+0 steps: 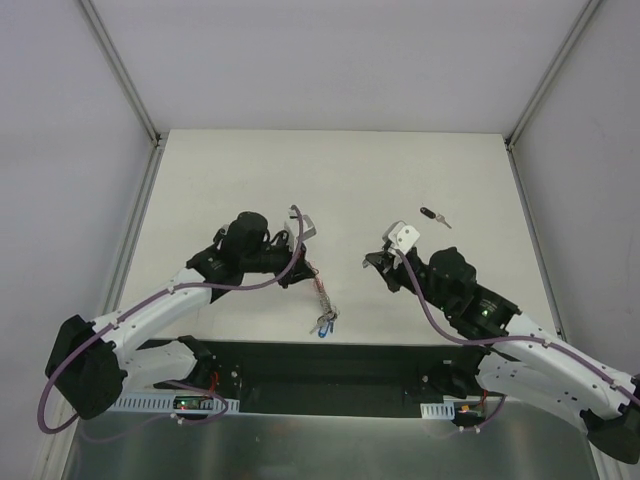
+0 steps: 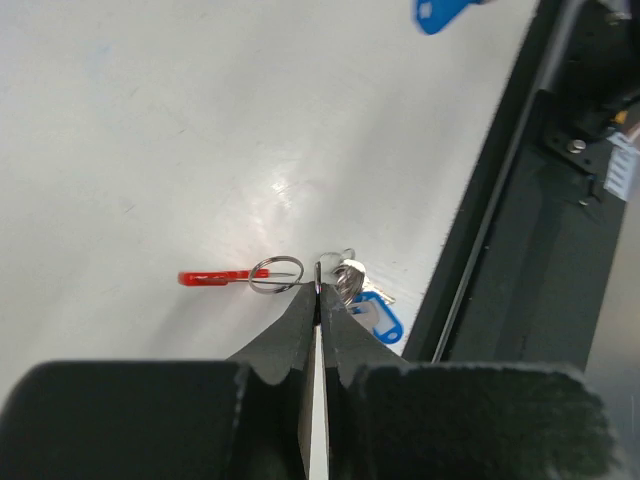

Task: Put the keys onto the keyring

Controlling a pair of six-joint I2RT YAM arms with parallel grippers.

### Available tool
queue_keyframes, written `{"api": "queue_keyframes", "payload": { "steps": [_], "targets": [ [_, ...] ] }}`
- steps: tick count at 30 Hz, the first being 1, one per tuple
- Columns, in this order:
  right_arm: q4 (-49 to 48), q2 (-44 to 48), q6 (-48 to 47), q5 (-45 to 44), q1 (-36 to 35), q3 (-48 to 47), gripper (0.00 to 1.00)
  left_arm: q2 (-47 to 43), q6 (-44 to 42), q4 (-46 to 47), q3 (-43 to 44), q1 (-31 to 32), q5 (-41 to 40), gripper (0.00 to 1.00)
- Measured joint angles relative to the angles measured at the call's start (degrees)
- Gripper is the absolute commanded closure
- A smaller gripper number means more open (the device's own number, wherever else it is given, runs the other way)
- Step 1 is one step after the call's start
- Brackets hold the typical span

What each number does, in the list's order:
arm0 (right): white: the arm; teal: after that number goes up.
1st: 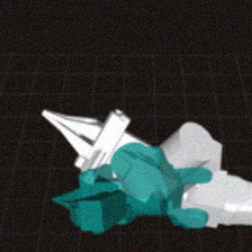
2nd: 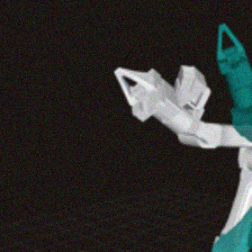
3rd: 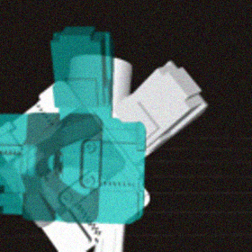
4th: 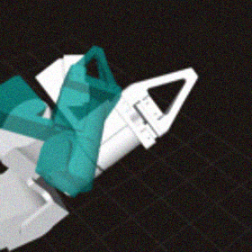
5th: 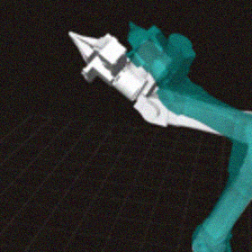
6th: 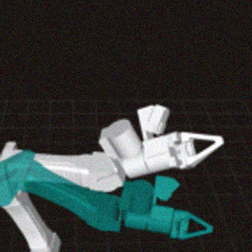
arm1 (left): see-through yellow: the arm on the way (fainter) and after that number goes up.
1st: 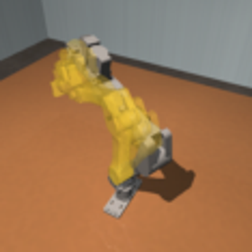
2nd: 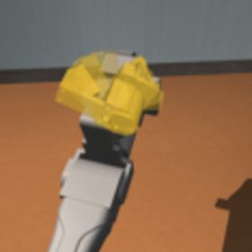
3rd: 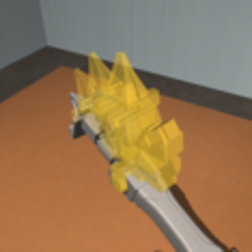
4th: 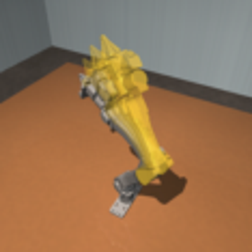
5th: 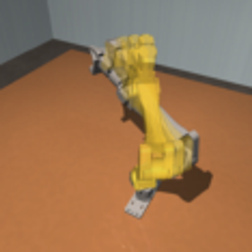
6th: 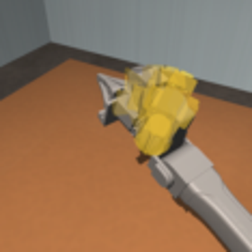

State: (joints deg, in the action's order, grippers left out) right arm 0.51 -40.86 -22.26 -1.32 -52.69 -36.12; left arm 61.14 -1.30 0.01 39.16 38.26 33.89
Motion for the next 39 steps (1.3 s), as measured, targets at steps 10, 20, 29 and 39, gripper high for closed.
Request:
{"api": "queue_keyframes", "payload": {
  "steps": [10,20,29,39],
  "targets": [
    [0.85,-0.74,1.29,-6.6,0.0,1.57,0.99,26.01,2.25,-6.75,21.42,0.02,-9.49,1.0],
    [1.09,-2.27,1.27,-8.37,0.0,2.03,0.99,46.01,0.39,-14.34,31.32,0.0,-16.83,0.96],
    [1.09,-4.07,1.29,-8.37,0.0,2.05,0.99,45.92,0.04,-16.02,30.86,0.0,-21.18,0.83],
    [1.09,-4.11,1.27,-8.35,0.0,2.05,0.99,36.92,-1.9,-18.05,27.17,0.44,-24.11,0.44]
  ]
}}
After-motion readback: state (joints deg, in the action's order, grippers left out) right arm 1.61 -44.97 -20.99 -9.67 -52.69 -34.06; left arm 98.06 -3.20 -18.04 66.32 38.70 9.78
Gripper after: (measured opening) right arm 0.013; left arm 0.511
